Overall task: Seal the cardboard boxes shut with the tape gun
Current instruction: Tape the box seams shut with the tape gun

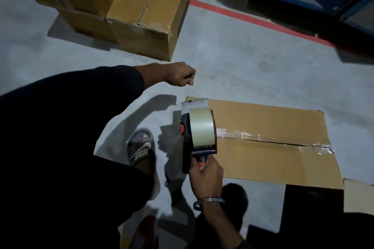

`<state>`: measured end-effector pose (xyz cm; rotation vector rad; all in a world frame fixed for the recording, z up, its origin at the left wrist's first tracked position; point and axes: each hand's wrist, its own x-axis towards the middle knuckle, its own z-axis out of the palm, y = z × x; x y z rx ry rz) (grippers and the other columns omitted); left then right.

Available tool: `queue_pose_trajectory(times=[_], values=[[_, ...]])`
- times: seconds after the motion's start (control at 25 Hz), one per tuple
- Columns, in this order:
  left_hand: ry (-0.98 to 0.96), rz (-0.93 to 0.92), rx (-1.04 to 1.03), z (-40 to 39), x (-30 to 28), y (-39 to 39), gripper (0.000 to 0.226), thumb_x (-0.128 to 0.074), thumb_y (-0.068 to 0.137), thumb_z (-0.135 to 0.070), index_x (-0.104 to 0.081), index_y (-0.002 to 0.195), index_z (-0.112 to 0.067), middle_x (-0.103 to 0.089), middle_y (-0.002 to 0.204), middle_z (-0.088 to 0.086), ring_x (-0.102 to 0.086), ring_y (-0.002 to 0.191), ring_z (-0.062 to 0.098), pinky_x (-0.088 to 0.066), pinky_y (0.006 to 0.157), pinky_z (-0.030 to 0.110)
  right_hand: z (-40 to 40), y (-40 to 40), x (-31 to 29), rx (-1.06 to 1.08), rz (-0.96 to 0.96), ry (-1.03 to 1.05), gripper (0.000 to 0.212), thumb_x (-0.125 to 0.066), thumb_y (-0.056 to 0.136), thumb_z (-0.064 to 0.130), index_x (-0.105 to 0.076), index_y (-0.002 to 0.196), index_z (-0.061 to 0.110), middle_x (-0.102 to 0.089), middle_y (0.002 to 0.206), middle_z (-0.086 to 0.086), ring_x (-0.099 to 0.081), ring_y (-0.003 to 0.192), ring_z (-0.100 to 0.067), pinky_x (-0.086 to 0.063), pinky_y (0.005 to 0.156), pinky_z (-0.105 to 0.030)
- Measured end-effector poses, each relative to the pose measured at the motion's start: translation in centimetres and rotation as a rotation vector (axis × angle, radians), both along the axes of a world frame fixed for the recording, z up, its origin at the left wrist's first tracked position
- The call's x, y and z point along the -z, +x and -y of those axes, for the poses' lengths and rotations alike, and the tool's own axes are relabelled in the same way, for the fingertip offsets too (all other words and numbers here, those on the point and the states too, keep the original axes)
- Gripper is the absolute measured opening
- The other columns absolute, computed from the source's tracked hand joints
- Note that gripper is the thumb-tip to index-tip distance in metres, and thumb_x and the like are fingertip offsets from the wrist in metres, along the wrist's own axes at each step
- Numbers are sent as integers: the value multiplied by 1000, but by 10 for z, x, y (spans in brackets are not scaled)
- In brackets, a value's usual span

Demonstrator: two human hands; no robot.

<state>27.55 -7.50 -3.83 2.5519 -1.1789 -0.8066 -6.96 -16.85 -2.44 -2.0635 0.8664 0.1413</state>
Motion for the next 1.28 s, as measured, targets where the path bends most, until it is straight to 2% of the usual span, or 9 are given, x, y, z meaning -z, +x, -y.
queue_pose_trajectory(times=[0.2,0.44,0.6,0.84,0.96,1.04,1.12,1.2,1.28], values=[[-38,-31,-30,-21,25,-6,18,-54,108,-21,-57,93,-12,-54,75,-26,-52,68,-5,-36,69,31,-22,1,18,3,-25,-2,25,-71,86,30,-57,74,14,-67,66,-8,-63,65,-34,-46,56,-36],[-101,-28,-20,-17,42,-7,20,-49,109,-23,-56,95,-11,-67,88,-11,-57,71,-5,-49,71,36,-31,4,25,51,-29,-4,21,-71,87,29,-59,76,16,-70,68,-8,-66,68,-34,-48,57,-37],[-99,-45,-35,-18,54,-7,23,-54,108,-30,-58,94,-13,-73,88,0,-64,74,12,-48,70,36,-29,4,30,70,-61,22,24,-71,86,30,-57,73,16,-68,65,-4,-65,68,-31,-45,57,-35],[-56,-140,-228,-12,73,-21,18,-71,96,-34,-75,100,-17,-74,104,-1,-63,82,7,-51,82,35,-24,12,35,131,-100,112,28,-72,87,27,-56,69,14,-61,56,1,-60,57,-21,-44,58,-33],[-62,-169,-462,-21,69,-25,39,-84,82,-53,-70,104,-23,-75,88,-3,-68,81,12,-52,74,32,-23,11,33,133,-110,138,29,-73,87,27,-56,68,13,-61,56,1,-59,55,-18,-42,56,-31],[-191,-278,-592,-22,62,-25,30,-89,81,-40,-77,92,-14,-76,76,2,-73,72,14,-58,72,32,-22,13,32,138,-120,141,32,-73,87,27,-54,66,14,-59,55,1,-56,55,-20,-39,57,-31],[-300,-511,-675,-20,56,-31,16,-85,86,-19,-81,91,-4,-78,80,13,-76,77,20,-63,79,35,-21,15,31,144,-129,132,33,-73,87,26,-51,64,16,-55,54,1,-52,54,-20,-36,58,-32],[-287,-572,-698,-16,44,-40,11,-83,87,-10,-81,93,-1,-78,83,17,-75,80,24,-63,76,32,-21,16,30,138,-135,128,33,-73,87,26,-51,64,16,-54,55,3,-50,58,-24,-35,60,-31],[-159,-511,-778,-5,41,-42,8,-82,86,-8,-80,81,-1,-76,71,13,-72,69,21,-59,62,25,-21,16,29,136,-147,126,32,-72,88,26,-52,66,16,-54,55,4,-50,58,-23,-35,61,-30]])
